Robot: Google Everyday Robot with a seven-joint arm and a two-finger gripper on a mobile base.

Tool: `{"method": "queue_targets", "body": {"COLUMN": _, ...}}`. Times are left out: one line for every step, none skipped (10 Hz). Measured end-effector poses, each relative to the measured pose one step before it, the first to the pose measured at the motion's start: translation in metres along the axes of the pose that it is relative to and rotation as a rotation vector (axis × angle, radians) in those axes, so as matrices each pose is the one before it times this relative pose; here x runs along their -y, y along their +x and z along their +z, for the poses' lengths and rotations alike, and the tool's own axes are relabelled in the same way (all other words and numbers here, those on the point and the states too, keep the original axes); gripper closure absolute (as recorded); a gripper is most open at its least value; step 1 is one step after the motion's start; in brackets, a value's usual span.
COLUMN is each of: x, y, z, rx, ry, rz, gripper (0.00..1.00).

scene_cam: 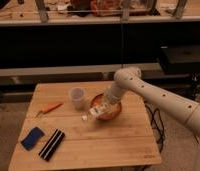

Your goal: Place the bottle in the ceramic bowl

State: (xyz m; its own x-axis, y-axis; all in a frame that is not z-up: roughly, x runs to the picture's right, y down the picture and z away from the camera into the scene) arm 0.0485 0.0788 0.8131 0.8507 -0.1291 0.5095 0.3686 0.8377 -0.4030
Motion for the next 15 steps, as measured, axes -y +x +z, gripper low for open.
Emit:
{"method": "queue_targets", "body": {"x": 0.00261, "y": 0.00226, "z": -0.00099, "rx": 0.00648, "ry": 0.00266, "rz": 0.00559, "gripper": 0.99}}
{"method": "queue_targets", "body": {"x": 0.00152, "y": 0.00074, "z": -0.00008, "rx": 0.00419, "ry": 0.00122, "rz": 0.00398, "gripper": 0.99}}
{"method": "queue_targets", "body": {"x": 0.0031, "y": 0.00125, "z": 0.0001, "rx": 0.00627, "ry": 0.00199, "rz": 0.00541, "gripper": 0.99}}
{"method": "queue_targets", "body": {"x": 0.00137, "y": -0.00013, "z": 0.00012, "rx": 0.00362, "ry": 0.00116, "rz": 0.00244, "gripper": 0.98}}
{"method": "queue_targets", "body": {"x": -0.00031, "y": 0.0003, "z": 0.00009, "rx": -0.00003, "ry": 0.00018, "rz": 0.00442, "gripper": 0.93}}
{"method": "queue_targets", "body": {"x": 0.00077, "y": -0.00009, "z": -0.00042, "rx": 0.00075, "ry": 0.0012, "rz": 0.00349, "gripper": 0.84}}
{"method": "queue_targets", "body": {"x": 0.00032, "y": 0.00054, "z": -0.00018, "rx": 0.0004, "ry": -0.00012, "rz": 0.00425, "gripper": 0.73}}
{"method": "queue_targets", "body": {"x": 0.00024, "y": -0.00045, "z": 0.00008, "rx": 0.00055, "ry": -0.00091, "rz": -0.00027, "gripper": 0.71}}
{"method": "queue_targets", "body": {"x": 0.00012, "y": -0.00002, "z": -0.00019, "rx": 0.00012, "ry": -0.00023, "rz": 0.0003, "gripper": 0.71}}
{"method": "queue_targets", "body": {"x": 0.00015, "y": 0.00006, "z": -0.00033, "rx": 0.00047, "ry": 0.00009, "rz": 0.00091, "gripper": 0.71}}
{"method": "queue_targets", "body": {"x": 0.00136, "y": 0.00164, "z": -0.00035, "rx": 0.00186, "ry": 0.00169, "rz": 0.0062, "gripper": 0.71}}
{"method": "queue_targets", "body": {"x": 0.00082, "y": 0.00011, "z": -0.00029, "rx": 0.00193, "ry": 0.00134, "rz": 0.0039, "gripper": 0.71}}
{"method": "queue_targets", "body": {"x": 0.00045, "y": -0.00054, "z": 0.00027, "rx": 0.00092, "ry": -0.00062, "rz": 0.00082, "gripper": 0.71}}
{"method": "queue_targets", "body": {"x": 0.00043, "y": -0.00038, "z": 0.00021, "rx": 0.00112, "ry": -0.00085, "rz": 0.00184, "gripper": 0.71}}
{"method": "queue_targets", "body": {"x": 0.00007, "y": 0.00017, "z": 0.00003, "rx": 0.00301, "ry": -0.00044, "rz": 0.00357, "gripper": 0.71}}
